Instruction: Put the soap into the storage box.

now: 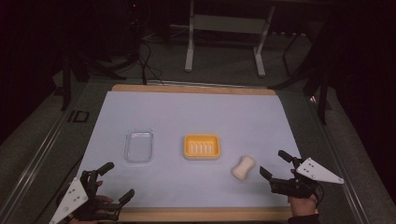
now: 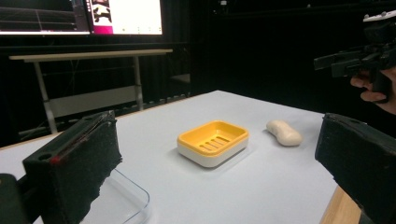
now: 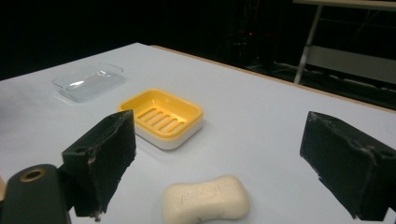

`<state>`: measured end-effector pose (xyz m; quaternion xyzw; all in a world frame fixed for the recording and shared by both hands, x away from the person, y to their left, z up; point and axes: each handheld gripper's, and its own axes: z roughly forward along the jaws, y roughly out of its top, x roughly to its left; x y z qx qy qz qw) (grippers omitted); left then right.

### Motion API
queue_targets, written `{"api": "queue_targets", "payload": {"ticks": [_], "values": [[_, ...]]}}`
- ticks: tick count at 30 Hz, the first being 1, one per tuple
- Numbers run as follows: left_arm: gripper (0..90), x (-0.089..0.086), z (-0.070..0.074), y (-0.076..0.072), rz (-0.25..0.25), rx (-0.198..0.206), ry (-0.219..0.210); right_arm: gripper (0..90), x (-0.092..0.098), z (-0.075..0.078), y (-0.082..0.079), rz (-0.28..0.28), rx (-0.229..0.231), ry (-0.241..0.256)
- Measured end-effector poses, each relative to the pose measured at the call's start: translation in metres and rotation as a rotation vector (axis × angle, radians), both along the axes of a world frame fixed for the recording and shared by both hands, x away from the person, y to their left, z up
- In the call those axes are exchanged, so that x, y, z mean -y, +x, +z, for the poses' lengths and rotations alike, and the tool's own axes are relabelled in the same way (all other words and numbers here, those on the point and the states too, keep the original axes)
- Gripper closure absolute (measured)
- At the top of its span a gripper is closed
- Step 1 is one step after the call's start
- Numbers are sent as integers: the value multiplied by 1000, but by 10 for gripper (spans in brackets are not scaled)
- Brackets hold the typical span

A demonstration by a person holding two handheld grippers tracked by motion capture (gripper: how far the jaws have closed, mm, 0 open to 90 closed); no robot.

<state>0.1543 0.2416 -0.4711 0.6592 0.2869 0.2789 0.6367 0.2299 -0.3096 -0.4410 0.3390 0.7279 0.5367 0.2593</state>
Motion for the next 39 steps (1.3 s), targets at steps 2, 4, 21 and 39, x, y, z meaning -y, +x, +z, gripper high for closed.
{"api": "queue_targets", "payload": {"ticks": [2, 4, 21, 39], "values": [[1, 0, 0, 0, 1, 2, 4, 102, 0, 0, 2, -18, -26, -5], [1, 0, 0, 0, -3, 5, -1, 102, 1, 0, 3, -14, -34, 8], [1, 1, -1, 0, -21, 5, 23, 102, 13, 7, 16, 255, -128, -141], [1, 2, -3, 2, -26, -12, 41, 104, 9, -4, 38, 418, -406, -487]]}}
